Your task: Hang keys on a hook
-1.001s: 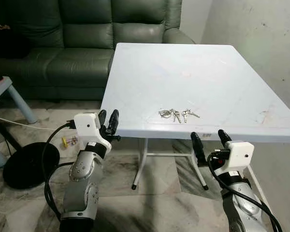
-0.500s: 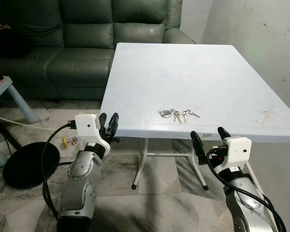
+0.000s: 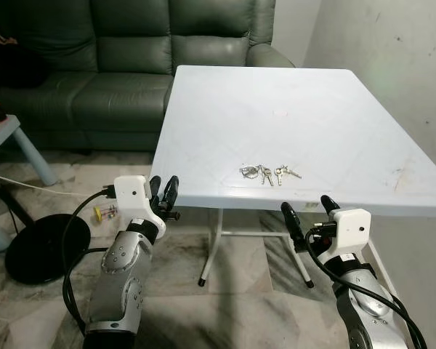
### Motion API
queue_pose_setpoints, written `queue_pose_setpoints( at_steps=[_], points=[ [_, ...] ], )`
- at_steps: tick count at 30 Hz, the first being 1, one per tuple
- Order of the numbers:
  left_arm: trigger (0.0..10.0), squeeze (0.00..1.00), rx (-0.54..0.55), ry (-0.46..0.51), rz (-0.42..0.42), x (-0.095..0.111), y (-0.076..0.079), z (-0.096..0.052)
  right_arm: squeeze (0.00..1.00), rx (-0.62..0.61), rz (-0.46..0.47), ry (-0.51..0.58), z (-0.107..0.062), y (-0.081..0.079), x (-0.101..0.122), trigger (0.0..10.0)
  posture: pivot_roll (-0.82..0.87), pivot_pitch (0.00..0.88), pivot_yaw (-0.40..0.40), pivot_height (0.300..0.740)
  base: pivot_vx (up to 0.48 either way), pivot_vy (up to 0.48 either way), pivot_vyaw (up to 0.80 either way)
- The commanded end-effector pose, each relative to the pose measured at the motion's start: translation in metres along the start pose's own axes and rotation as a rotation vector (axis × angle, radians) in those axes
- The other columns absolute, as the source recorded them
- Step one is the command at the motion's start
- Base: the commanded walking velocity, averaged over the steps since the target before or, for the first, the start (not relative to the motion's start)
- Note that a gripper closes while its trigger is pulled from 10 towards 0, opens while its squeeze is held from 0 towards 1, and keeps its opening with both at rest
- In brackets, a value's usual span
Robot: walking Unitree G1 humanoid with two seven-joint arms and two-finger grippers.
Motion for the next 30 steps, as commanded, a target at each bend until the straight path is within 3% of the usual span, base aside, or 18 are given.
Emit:
queue_pose_setpoints(
  at_steps=[1,26,30],
  points=[
    [10.0,0.0,0.002,0.005,0.009,0.004,0.0005,-0.0002,0.0,0.008,-0.001,-0.004,0.0003,-0.0003,0.0014,10.0,0.09,0.0,-0.045,0.74,0.334,0.0,0.0],
    [10.0,0.0,-0.011,0.0,0.008,0.0044,0.0075,-0.0015,0.0,0.059,-0.004,-0.024,0.0042,-0.0077,-0.0006,10.0,0.1,0.0,-0.056,0.74,0.394,0.0,0.0],
    [10.0,0.0,0.005,0.017,0.031,0.0065,0.0081,-0.0013,0.0,0.075,-0.021,-0.031,0.0049,-0.0094,-0.0011,10.0,0.1,0.0,-0.057,0.74,0.074,0.0,0.0]
  ],
)
Point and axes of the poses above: a point about 5 cm out from each wrist's last joint towards the gripper, its own z axis pointing out of the wrist towards the gripper, its own x axis along the axis of the wrist's last joint, y = z × x, the point moved 6 cm from there along z, pointing out of the wrist towards the gripper, and after that the axes turned 9 degrees about z, right-handed, at the moved point
